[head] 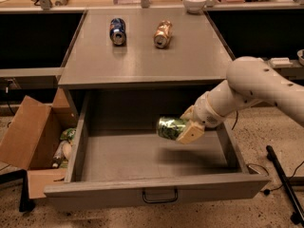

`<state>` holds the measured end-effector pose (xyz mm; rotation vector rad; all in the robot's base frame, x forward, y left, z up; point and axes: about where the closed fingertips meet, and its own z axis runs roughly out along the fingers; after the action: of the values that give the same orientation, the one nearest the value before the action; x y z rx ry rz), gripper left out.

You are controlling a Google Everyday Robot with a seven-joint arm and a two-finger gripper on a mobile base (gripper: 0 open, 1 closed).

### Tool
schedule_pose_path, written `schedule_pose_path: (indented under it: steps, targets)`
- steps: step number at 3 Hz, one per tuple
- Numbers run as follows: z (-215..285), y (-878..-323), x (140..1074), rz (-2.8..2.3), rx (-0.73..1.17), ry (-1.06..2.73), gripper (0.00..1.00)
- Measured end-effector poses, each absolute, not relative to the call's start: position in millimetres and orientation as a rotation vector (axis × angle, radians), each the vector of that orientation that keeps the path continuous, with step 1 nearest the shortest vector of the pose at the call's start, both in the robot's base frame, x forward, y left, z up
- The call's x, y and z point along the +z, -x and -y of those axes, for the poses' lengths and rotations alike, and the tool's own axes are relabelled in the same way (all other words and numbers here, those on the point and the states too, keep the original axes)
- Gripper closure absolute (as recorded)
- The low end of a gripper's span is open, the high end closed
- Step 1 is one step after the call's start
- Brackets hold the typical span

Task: Place green can into top drawer

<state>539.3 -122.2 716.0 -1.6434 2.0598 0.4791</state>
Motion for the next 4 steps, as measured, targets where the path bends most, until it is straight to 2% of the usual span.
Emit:
schedule_pose_path:
  steps: [2,4]
  targets:
    - [113.6,-545.7,661.0,-2.086,0.555,1.626,1.00]
    - [108.5,-544.1,628.3,-2.088,0.603,1.622,0.54]
